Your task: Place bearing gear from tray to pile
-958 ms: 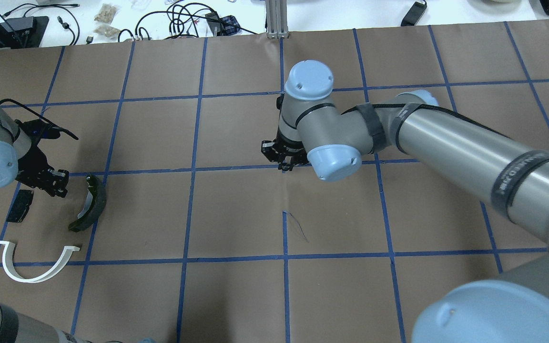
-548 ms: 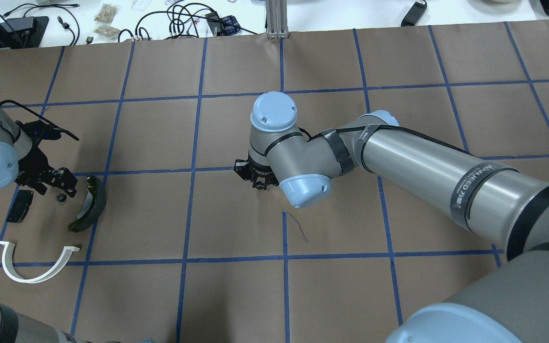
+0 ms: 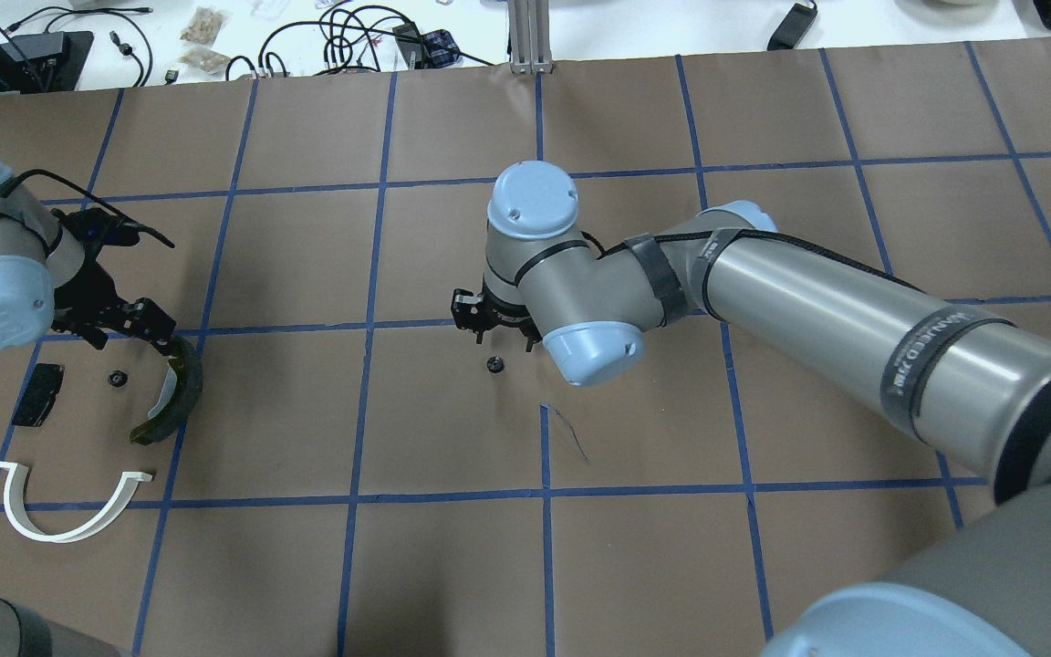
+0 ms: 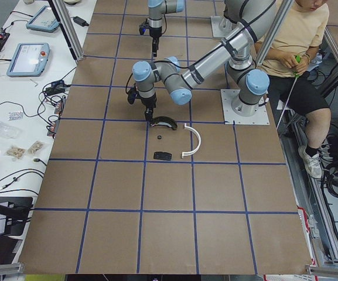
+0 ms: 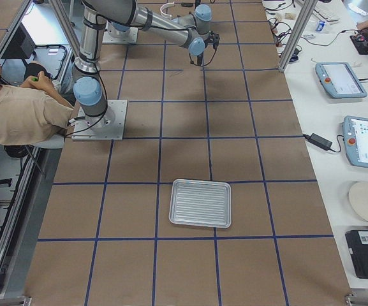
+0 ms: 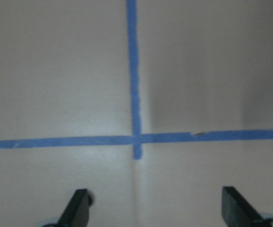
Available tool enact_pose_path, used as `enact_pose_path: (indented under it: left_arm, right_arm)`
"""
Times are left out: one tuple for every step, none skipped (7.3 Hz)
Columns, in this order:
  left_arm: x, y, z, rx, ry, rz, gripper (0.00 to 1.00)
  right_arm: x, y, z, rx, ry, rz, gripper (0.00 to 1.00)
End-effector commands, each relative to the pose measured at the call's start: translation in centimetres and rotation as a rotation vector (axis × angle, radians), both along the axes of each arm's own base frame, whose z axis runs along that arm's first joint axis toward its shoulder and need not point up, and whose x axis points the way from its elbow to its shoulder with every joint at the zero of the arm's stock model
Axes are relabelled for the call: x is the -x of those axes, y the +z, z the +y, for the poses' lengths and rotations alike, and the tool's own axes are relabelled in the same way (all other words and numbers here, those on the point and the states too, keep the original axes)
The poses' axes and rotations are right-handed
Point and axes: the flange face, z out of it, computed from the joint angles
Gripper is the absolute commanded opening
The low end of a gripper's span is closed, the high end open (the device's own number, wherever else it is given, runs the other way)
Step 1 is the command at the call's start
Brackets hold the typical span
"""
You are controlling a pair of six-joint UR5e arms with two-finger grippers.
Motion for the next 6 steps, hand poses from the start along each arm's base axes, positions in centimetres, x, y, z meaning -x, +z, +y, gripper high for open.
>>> enact_pose_path:
  left_arm:
    - [13.2,0.1,-0.3,0.001,-0.009,-0.015,1.0]
    - [19.7,0.0,0.6,0.015,0.017,-0.031,1.0]
    - [26.3,-0.6,2.1,0.05,0.097,-0.043,1.0]
    - [32.4,-1.4,3.8,0.092,0.09,-0.036,1.0]
    - [35.9,-4.2,4.7,0.067,0.164,0.019,1.0]
    - [37.7,-6.4,4.9,0.069,0.216,0.037,1.0]
  right_arm:
    - [15.5,7.9,-2.8,0.001,0.067,0.041,1.0]
    - [19.6,11.3,-3.4,0.009,0.045,0.054,1.0]
    - [20.0,16.1,-2.4,-0.02,0.034,0.09,1.0]
    - [19.0,20.7,-1.6,-0.03,0.047,0.1,1.0]
    - [18.7,22.8,-1.5,-0.014,0.054,0.12,1.0]
    - [16.2,23.1,0.0,-0.032,0.035,0.122,1.0]
